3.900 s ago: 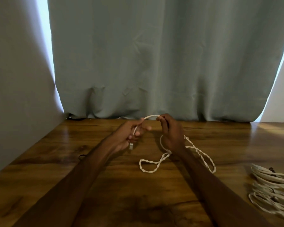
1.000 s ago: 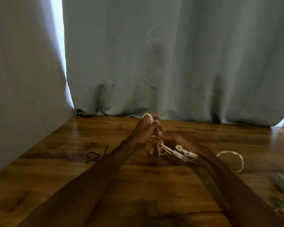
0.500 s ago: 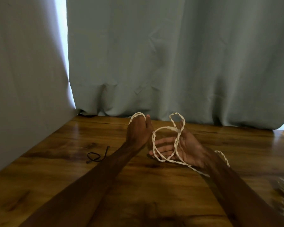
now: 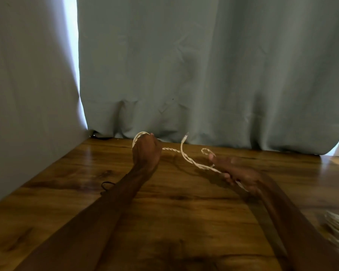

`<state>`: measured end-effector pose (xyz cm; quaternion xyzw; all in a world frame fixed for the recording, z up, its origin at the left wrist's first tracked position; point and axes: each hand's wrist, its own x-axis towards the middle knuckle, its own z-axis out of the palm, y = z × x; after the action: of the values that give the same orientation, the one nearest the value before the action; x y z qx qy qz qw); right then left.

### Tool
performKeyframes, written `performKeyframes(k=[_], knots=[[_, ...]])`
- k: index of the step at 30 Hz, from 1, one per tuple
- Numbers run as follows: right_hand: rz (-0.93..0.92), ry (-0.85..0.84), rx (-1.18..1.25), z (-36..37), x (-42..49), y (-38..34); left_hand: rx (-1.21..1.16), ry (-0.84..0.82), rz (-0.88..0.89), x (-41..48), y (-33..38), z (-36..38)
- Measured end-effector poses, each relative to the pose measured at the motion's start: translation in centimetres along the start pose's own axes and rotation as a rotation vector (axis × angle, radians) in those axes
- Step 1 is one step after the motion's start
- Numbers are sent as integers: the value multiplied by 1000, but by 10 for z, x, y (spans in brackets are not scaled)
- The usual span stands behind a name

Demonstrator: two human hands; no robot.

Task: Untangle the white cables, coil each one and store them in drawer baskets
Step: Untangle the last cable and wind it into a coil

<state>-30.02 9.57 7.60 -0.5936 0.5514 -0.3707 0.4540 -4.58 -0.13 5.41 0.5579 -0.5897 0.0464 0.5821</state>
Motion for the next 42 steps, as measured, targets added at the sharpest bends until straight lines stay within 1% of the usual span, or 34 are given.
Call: performKeyframes(k=[2, 4, 7, 11, 13, 15, 16, 18, 20, 22, 23, 24, 26, 27, 29, 31, 32, 33, 35, 36, 37, 38, 40, 41, 42], knots=[[-104, 90, 65, -5, 1, 1, 24, -7, -17, 2, -1, 0], [-119, 226, 143, -16, 3, 4, 46, -12, -9, 3, -1, 0], [-113, 500, 181, -36, 9, 13, 51, 13, -20, 5, -4, -3], [-225, 901, 217, -63, 20, 40, 34, 44, -79, 11, -8, -6], [-197, 1084, 183, -67, 25, 52, 12, 61, -102, 13, -8, -6], [-161, 1181, 86, -65, 28, 60, 0, 26, -136, 13, -7, -5], [-146, 1196, -2, -64, 30, 63, -15, -21, -156, 13, -6, -3], [-84, 1151, -266, -60, 31, 64, -112, -200, -211, 15, -6, -1], [-31, 1058, -551, -57, 30, 62, -310, -458, -248, 17, -6, -3], [-66, 950, -757, -54, 31, 58, -441, -733, -266, 16, -4, -7], [-75, 890, -813, -52, 32, 55, -469, -818, -257, 15, -4, -6], [-70, 820, -853, -47, 34, 53, -476, -845, -236, 13, -4, -3], [-63, 707, -881, -35, 38, 50, -447, -789, -192, 11, -5, 7], [-67, 676, -865, -30, 38, 50, -416, -765, -175, 9, -5, 11], [-143, 638, -799, -25, 40, 50, -374, -784, -158, 5, -4, 18], [-278, 619, -600, -21, 42, 47, -337, -840, -126, 0, -1, 18], [-327, 588, -421, -19, 44, 43, -292, -854, -104, -3, 0, 18], [-318, 572, -219, -15, 46, 37, -231, -860, -80, -6, 1, 18], [-221, 500, 167, -5, 43, 24, -95, -870, -36, -13, 7, 17], [-178, 431, 311, -2, 41, 18, -42, -876, -14, -16, 9, 16], [-131, 348, 366, 0, 36, 11, -5, -882, 4, -18, 11, 16], [-95, 269, 356, 2, 28, 4, 21, -886, 20, -19, 13, 16], [-122, 159, 194, 7, 15, -3, 57, -896, 51, -22, 16, 15], [-189, 158, 72, 9, 12, -3, 68, -902, 65, -24, 16, 16], [-252, 193, -33, 11, 10, -4, 73, -911, 71, -25, 16, 15]])
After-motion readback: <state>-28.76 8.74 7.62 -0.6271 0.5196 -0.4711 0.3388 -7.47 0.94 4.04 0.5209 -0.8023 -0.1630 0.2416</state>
